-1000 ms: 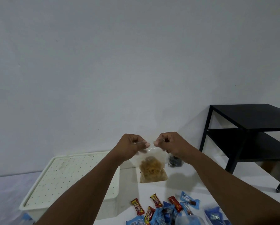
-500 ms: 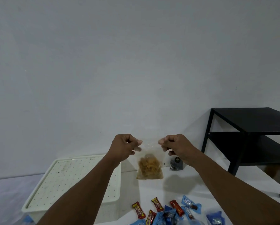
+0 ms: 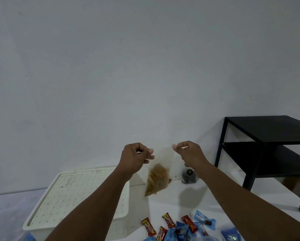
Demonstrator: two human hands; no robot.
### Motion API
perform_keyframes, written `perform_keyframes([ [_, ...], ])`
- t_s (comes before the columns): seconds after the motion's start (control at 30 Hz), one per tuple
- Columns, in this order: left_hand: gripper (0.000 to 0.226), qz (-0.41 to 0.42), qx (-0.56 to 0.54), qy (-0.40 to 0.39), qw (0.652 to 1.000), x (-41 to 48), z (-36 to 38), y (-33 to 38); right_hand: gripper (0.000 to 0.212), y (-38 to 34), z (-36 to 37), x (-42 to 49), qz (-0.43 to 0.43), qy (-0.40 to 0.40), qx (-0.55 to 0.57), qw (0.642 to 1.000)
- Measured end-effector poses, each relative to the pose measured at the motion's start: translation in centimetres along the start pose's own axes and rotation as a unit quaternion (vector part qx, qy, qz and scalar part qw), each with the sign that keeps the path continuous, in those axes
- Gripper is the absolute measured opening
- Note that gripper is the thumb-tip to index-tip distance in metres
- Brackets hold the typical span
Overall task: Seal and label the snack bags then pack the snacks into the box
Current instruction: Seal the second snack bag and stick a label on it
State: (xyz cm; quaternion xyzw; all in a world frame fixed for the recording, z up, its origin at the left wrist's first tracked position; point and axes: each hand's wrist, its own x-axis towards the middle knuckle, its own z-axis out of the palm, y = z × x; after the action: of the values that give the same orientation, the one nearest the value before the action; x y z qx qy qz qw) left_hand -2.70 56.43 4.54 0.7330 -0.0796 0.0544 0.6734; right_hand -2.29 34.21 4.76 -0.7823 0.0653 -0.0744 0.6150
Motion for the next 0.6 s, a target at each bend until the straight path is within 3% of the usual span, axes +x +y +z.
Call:
perform_keyframes([
  [0.07,0.022,0.012,0.017,0.019,1.000,0.0,0.5,0.0,0.043,-0.2,0.5,-0.3,0.066,0.026,0.028,0.997],
  [0.23,0.015,0.034,0.065,-0.001,0.997,-0.8,2.0,-0.4,0.055,-1.4,1.3,-0.8,0.186,-0.056,0.137,0.971],
  [0.4,0.016,0.030,0.079,-0.064,0.994,-1.7,3.1,-0.7,0.015,-1.3,1.5,-0.4,0.172,-0.073,0.125,0.974],
  [0.6,0.040,-0.040,0.016,-0.106,0.993,-2.0,2.6,0.3,0.017,-1.2,0.4,-0.4,0.093,-0.154,0.091,0.979],
])
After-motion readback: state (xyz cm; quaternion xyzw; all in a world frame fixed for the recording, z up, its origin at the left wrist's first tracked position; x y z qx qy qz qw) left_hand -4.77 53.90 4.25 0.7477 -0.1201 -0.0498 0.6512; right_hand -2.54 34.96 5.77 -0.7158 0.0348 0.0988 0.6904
